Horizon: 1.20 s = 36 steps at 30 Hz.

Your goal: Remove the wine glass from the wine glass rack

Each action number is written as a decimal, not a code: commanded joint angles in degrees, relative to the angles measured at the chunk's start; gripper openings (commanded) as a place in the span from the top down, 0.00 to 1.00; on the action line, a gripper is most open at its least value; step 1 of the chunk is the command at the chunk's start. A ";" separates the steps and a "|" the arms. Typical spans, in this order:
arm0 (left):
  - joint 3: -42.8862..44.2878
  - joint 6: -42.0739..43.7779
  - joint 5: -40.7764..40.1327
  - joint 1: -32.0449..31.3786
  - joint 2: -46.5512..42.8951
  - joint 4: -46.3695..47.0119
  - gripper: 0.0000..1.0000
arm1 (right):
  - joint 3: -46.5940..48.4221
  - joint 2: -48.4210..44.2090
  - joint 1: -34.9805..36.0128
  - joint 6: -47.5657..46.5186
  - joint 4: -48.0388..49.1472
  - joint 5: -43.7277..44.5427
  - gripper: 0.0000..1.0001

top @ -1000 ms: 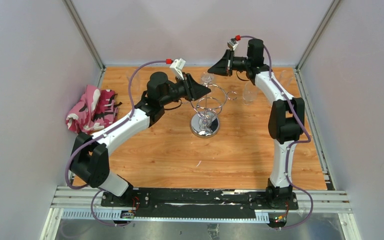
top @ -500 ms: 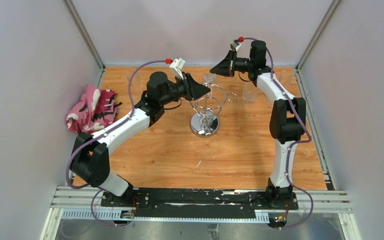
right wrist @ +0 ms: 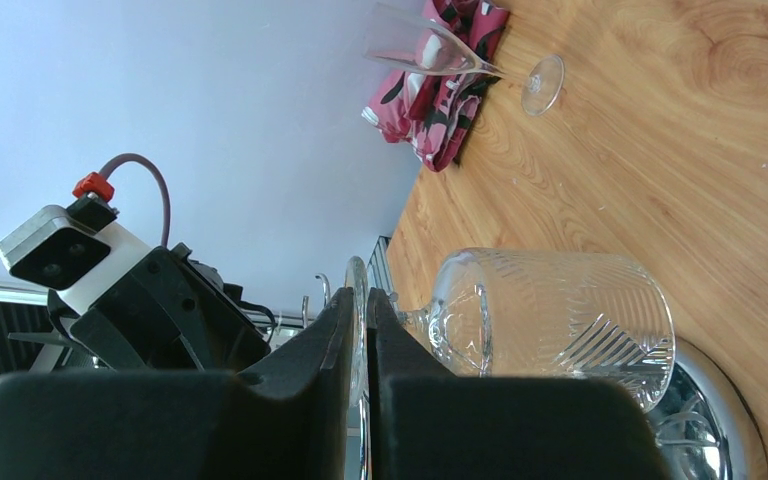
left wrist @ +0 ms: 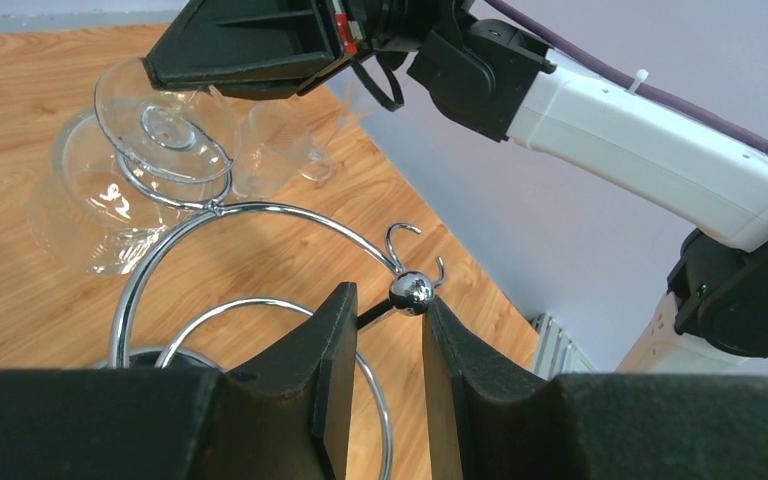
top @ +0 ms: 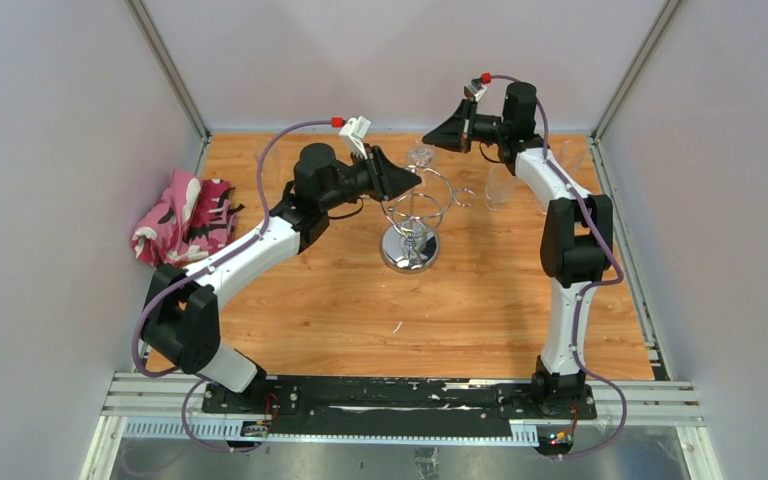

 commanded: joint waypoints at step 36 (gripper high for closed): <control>-0.11 -2.98 3.45 -0.11 4.82 -8.41 1.00 | -10.00 -8.29 -0.93 -13.13 -6.37 -7.14 1.00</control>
